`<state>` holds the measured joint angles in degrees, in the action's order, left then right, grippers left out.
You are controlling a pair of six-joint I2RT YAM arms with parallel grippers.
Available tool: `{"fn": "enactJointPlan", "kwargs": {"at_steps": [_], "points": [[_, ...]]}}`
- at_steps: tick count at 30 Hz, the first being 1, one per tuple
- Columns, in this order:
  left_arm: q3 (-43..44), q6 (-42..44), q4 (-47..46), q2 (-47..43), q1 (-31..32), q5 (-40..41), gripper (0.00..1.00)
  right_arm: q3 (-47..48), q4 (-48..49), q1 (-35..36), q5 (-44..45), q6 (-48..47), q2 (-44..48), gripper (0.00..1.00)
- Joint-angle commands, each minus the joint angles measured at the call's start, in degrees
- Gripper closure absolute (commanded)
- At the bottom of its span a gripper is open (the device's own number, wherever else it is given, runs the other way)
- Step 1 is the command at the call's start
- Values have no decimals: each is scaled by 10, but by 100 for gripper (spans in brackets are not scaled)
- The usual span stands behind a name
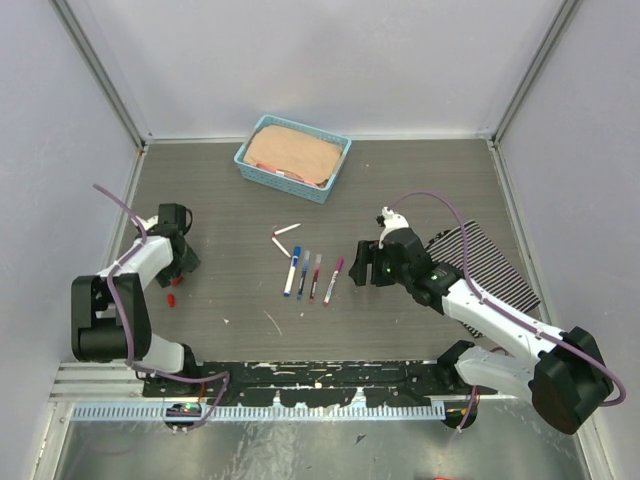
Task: Insert the pens into the pen caps
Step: Pick up the pen cap from the center of the board.
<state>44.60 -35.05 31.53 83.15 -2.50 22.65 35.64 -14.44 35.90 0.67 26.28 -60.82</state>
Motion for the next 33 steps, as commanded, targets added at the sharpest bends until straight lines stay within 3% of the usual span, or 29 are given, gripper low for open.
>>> {"fn": "enactJointPlan", "kwargs": {"at_steps": [1,13,21,33], "points": [[24,0,-18,11,-3,5,32,5,33,-4,-10,-11,-1,24],[2,-28,-17,-19,-7,23,33,7,36,-5,-20,-10,-5,24],[-12,-64,-25,-10,-52,-48,38,9,34,-5,-24,-9,4,24],[-24,-75,-35,10,-62,-74,42,10,30,-6,-22,-13,4,24]]}}
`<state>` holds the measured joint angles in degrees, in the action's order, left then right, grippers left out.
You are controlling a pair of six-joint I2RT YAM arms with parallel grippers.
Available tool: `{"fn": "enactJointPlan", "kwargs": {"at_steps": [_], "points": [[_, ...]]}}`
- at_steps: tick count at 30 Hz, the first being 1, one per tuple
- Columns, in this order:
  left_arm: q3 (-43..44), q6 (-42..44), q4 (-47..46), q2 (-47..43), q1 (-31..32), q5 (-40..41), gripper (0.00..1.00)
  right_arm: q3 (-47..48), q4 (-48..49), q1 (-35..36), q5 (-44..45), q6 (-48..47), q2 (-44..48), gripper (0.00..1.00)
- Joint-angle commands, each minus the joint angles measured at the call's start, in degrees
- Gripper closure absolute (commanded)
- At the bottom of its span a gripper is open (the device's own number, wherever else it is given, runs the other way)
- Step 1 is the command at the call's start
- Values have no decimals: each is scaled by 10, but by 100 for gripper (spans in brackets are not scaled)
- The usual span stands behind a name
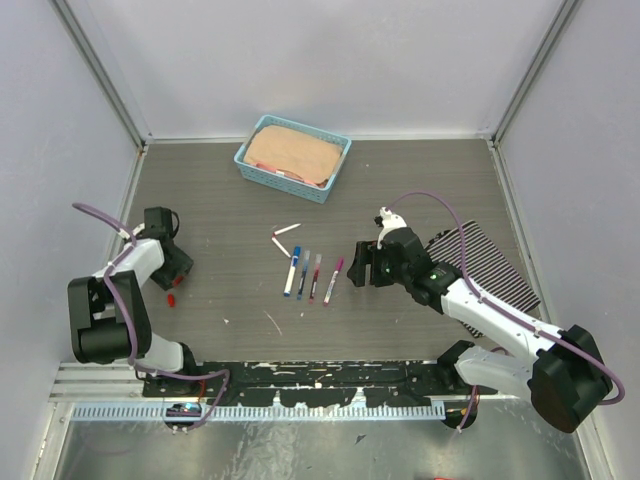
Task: Insert the pens into the pen caps
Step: Pick up the pen cap from the center of the board.
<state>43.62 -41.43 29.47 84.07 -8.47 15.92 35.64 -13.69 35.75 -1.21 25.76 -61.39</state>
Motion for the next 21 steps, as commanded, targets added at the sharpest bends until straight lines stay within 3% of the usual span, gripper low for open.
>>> {"fn": "enactJointPlan", "kwargs": {"at_steps": [1,6,17,21], "points": [[-14,-12,-14,2,-2,-6,42,11,22,-4,-3,-8,9,24],[-5,-12,-9,4,-2,7,43,13,18,-4,-3,-10,10,24],[-4,-8,-13,5,-3,1,64,15,15,-4,1,-10,11,24],[-3,-4,-20,-6,-1,-30,67,15,11,-4,6,-10,12,24]]}}
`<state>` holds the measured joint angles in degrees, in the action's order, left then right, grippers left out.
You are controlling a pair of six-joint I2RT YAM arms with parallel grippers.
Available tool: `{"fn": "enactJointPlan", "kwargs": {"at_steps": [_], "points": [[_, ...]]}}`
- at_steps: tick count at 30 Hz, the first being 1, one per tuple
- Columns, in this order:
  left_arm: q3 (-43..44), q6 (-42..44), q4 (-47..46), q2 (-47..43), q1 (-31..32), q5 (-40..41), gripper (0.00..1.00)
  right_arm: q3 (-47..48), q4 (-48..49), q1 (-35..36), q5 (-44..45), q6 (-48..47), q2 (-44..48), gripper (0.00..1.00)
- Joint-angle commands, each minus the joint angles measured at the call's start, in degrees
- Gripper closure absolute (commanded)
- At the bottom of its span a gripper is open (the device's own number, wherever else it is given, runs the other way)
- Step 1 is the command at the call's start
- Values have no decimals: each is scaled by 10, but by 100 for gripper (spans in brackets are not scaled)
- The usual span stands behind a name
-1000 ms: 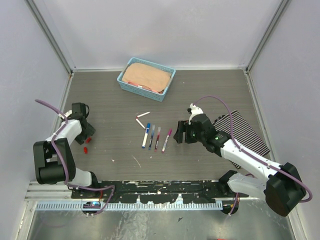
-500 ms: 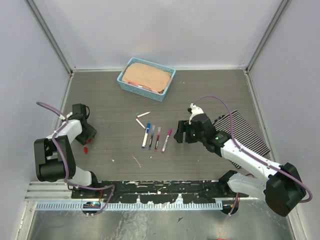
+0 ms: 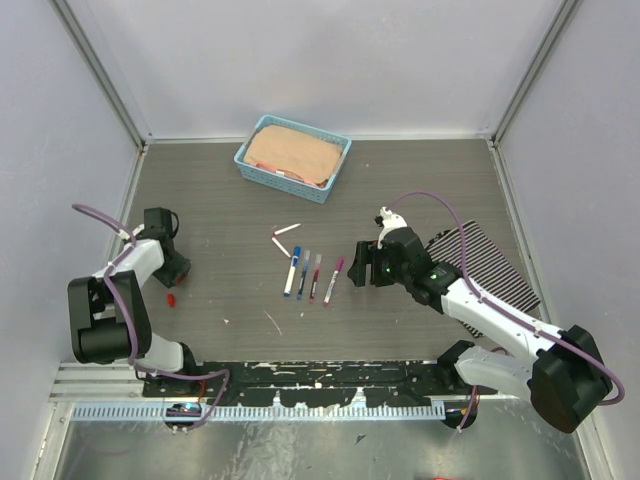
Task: Insert the pens into the pen caps
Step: Pick up the pen cap from the center of the board, then place the pen cap at the center of the board.
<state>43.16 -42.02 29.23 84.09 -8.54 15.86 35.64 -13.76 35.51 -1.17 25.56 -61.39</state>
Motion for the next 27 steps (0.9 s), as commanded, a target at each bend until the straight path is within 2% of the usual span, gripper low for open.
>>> {"fn": "enactJointPlan", "kwargs": {"at_steps": [1,3,8,14,17,22,27], "points": [[1,0,-18,-11,6,-42,67,15,12,-2,7,-8,14,24],[10,-6,-15,-18,38,-46,68,14,12,-2,10,-6,14,24],[69,-44,29,9,215,11,68,16,12,-2,13,-5,9,24],[106,-72,22,70,319,-13,66,17,11,-2,15,-6,7,24],[118,-74,30,91,343,-1,59,16,11,-2,14,-5,4,24],[123,-70,25,107,348,-13,48,17,11,-2,13,-4,5,24],[131,-64,47,85,349,21,35,19,9,-2,13,-4,6,24]]}}
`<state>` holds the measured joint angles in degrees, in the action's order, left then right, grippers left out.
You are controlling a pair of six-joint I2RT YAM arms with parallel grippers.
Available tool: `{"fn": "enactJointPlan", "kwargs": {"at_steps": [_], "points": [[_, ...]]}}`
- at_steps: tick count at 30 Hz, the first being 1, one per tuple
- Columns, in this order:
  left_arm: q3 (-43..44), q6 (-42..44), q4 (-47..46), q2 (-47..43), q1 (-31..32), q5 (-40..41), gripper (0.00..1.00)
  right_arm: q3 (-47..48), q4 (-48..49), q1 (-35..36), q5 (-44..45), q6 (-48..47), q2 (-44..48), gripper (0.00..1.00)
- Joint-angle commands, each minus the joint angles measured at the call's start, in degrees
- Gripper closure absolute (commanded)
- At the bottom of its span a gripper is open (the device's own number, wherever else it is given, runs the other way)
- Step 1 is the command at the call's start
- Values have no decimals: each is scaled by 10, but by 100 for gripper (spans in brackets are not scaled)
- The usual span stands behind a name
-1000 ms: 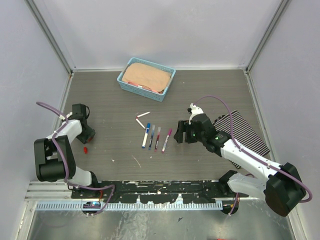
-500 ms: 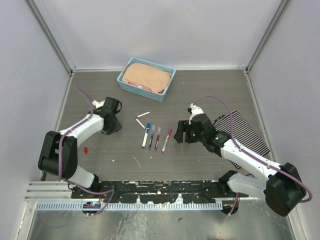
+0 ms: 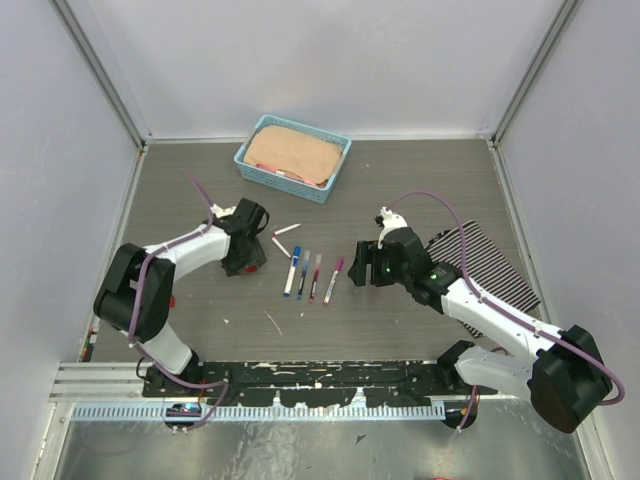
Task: Insert the pens into the pen caps
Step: Place the pen cap at the center of the board, then pick up the pen cap from the center of the board.
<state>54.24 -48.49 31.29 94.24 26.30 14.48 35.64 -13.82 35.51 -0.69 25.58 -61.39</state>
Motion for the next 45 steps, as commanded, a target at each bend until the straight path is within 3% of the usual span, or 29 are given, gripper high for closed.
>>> {"fn": "enactJointPlan", "kwargs": {"at_steps": [1,6,17,23,26,32,45], "points": [[22,8,36,-28,1,52,33,19,9,-2,7,-5,7,24],[23,33,91,-113,-32,135,29,18,11,-2,7,-7,8,24],[-146,25,62,-302,-315,28,32,19,29,-2,-15,-10,9,24],[-132,50,95,-285,-333,79,32,17,30,-2,-20,-12,14,24],[-139,60,79,-261,-351,60,43,17,32,-2,-21,-12,14,24],[-155,69,49,-223,-383,11,48,17,32,-2,-25,-13,15,24],[-146,81,51,-166,-427,-17,55,22,33,-2,-26,-14,13,24]]}}
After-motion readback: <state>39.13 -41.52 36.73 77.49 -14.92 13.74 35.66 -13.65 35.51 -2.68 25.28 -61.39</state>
